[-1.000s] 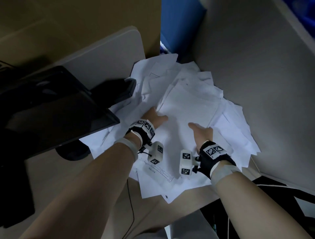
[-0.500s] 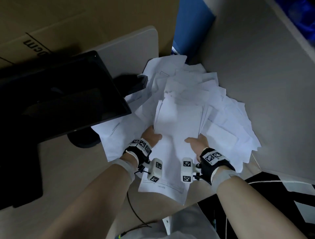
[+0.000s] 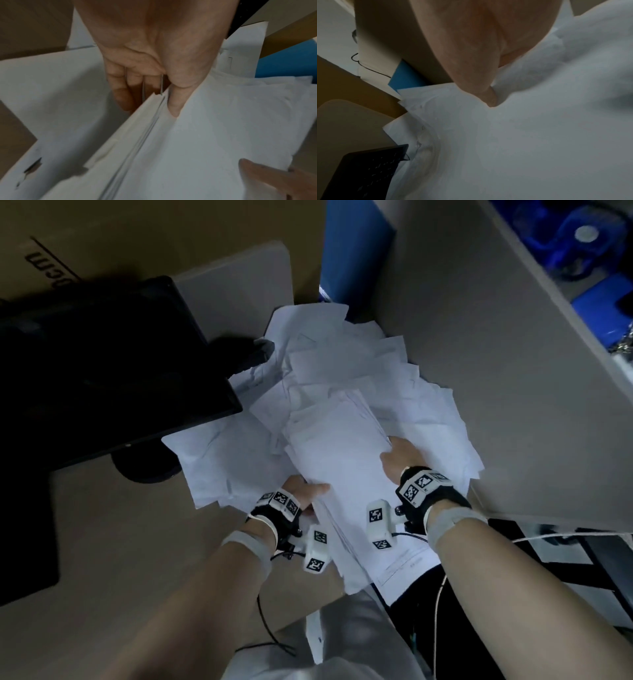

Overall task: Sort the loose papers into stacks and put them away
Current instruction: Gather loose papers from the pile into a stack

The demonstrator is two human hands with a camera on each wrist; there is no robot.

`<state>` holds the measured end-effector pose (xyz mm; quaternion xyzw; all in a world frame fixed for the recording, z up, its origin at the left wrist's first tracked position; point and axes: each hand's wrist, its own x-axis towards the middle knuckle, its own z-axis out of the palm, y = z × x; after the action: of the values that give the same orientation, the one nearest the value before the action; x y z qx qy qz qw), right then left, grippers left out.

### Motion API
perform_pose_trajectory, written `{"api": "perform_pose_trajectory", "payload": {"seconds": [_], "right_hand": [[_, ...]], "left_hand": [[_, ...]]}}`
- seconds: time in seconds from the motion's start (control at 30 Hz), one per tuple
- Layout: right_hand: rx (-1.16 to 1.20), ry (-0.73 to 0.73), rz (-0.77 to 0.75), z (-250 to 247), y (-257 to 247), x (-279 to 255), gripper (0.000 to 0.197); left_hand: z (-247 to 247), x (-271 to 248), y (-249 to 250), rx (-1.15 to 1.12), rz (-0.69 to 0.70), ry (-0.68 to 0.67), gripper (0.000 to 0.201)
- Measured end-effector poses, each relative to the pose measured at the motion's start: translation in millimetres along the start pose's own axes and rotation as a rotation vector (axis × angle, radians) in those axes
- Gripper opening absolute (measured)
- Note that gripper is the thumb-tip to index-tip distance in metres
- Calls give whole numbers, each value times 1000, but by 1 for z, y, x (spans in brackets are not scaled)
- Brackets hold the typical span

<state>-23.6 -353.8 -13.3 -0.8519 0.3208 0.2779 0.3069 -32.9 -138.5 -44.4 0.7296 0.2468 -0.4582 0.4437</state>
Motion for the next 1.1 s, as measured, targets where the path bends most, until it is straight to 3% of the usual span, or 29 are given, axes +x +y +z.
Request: {"api": "perform_pose_trajectory", "payload": {"seconds": [0.13,0.2,0.3,0.4,0.53,0.7,0.9,1.1], "right_hand": [[-63,-7,23,7,6,3,44],[-110,-39,36,12,19,5,50],[-117,47,-3,7,28,17,54],[-161,112,-20,1,32,32,70],[-288,84,10,5,26,44,86],[-397,40,81,15,18,40,72],[-319,104,22,20,24,36,87],[-334,68,67,25,14,22,68]], "left_hand": [[-9,8,-7,19,-15,70,34],[-12,12,-6,73,28,159,27],[-20,13,-1,130,64,270,24],[-34,16,-6,117,42,351,27],[-48,20,-13,66,-9,386,25],[-52,20,-12,-18,71,346,17],[-55,22,-8,89,48,389,29],[-64,24,-13,120,43,458,31]]}}
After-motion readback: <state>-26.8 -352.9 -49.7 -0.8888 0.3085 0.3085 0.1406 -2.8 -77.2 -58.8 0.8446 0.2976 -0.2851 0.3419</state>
